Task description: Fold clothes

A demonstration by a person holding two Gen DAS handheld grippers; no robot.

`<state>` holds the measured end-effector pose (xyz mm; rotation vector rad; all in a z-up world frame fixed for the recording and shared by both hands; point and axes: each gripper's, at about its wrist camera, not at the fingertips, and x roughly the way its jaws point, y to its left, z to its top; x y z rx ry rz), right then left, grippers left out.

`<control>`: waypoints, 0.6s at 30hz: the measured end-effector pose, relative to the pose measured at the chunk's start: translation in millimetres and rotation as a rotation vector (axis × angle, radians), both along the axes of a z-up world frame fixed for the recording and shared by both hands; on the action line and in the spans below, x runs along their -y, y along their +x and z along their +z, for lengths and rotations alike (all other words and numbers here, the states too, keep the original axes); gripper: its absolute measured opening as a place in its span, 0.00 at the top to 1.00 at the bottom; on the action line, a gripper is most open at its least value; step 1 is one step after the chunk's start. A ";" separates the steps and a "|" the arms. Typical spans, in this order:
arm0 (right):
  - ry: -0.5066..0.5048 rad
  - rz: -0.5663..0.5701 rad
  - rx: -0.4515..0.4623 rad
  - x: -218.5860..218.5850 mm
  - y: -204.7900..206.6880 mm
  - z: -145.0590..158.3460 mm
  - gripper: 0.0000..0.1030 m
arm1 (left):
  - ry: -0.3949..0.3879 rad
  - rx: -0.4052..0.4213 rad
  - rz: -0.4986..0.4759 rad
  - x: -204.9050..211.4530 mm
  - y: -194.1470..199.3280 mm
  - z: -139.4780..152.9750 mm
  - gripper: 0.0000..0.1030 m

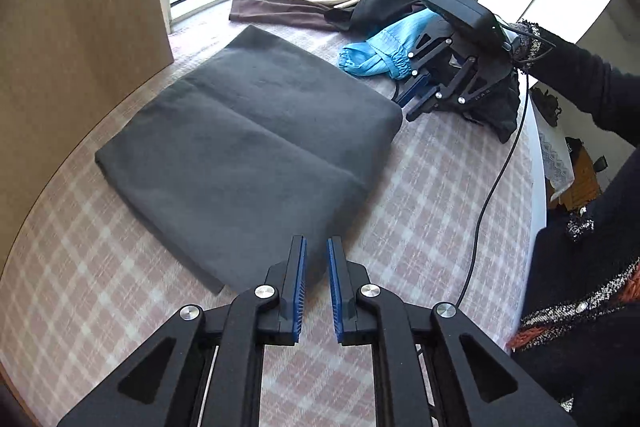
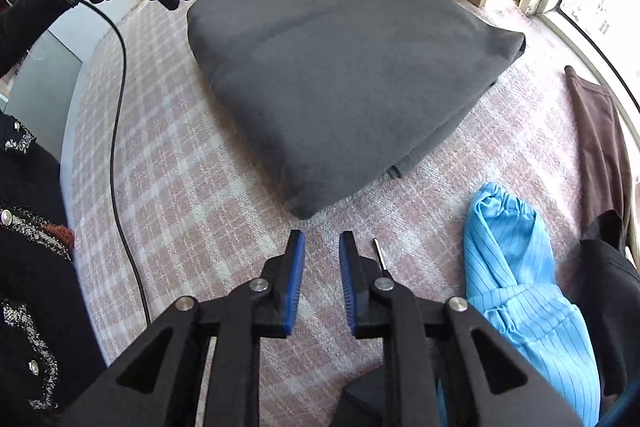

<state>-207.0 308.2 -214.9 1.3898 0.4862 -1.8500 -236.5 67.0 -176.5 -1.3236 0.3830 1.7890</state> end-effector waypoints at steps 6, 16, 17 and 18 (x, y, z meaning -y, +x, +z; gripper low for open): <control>-0.043 0.026 -0.028 2.5 -3.6 -7.2 0.76 | -0.092 0.135 0.036 1.9 -21.7 -57.7 0.91; -0.082 0.138 -0.043 19.5 -3.9 -10.1 0.76 | -0.128 0.114 0.023 -1.6 -19.3 -56.3 0.91; -0.075 0.147 -0.040 20.6 -5.1 -12.5 0.76 | -0.126 0.117 0.025 -1.2 -19.8 -56.5 0.91; -0.080 0.157 -0.048 16.5 -3.0 -10.3 0.76 | -0.123 0.120 0.030 -0.9 -20.5 -56.8 0.91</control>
